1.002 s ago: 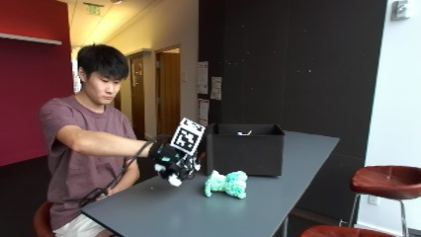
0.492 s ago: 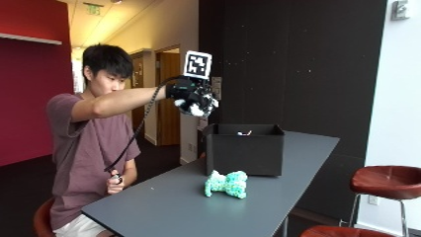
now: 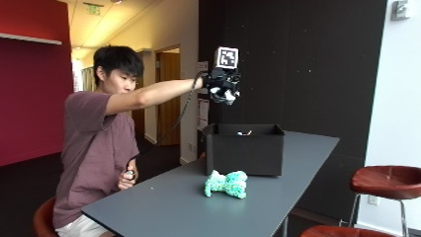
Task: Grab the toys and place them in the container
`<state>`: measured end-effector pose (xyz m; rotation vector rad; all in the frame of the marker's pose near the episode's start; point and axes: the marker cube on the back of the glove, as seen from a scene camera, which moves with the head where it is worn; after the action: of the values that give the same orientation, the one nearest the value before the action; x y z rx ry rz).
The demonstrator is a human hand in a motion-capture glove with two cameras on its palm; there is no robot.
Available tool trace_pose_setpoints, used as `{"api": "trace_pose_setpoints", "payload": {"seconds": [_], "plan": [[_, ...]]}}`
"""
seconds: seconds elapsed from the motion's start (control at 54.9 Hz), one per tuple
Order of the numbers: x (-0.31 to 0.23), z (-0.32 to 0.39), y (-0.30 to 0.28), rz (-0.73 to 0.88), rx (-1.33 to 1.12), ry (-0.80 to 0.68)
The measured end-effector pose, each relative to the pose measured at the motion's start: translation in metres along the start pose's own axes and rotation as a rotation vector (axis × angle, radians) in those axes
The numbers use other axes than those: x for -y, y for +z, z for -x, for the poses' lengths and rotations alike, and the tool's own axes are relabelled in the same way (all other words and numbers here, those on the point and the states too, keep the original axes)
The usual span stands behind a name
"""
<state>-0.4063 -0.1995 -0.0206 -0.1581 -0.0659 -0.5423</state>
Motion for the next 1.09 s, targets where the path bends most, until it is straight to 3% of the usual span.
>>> {"api": "trace_pose_setpoints", "payload": {"seconds": [0.091,0.182,0.273,0.546,0.637,0.656,0.747,0.783,0.856,0.965,1.093], "plan": [[0.033,0.041,-0.003,0.001,0.026,0.016],[0.076,0.077,-0.017,-0.003,0.210,0.264],[0.084,0.074,-0.003,-0.020,0.000,0.002],[0.128,0.081,0.021,0.005,-0.027,-0.038],[0.124,0.051,0.035,0.054,-0.173,-0.352],[0.121,0.040,0.038,0.065,-0.202,-0.361],[0.124,0.036,0.044,0.113,0.007,0.102],[0.132,0.052,0.044,0.129,0.035,0.183],[0.144,0.097,0.041,0.149,-0.041,0.079],[0.135,0.091,0.035,0.128,-0.042,0.051],[0.120,0.074,0.020,0.110,0.029,0.138]]}}
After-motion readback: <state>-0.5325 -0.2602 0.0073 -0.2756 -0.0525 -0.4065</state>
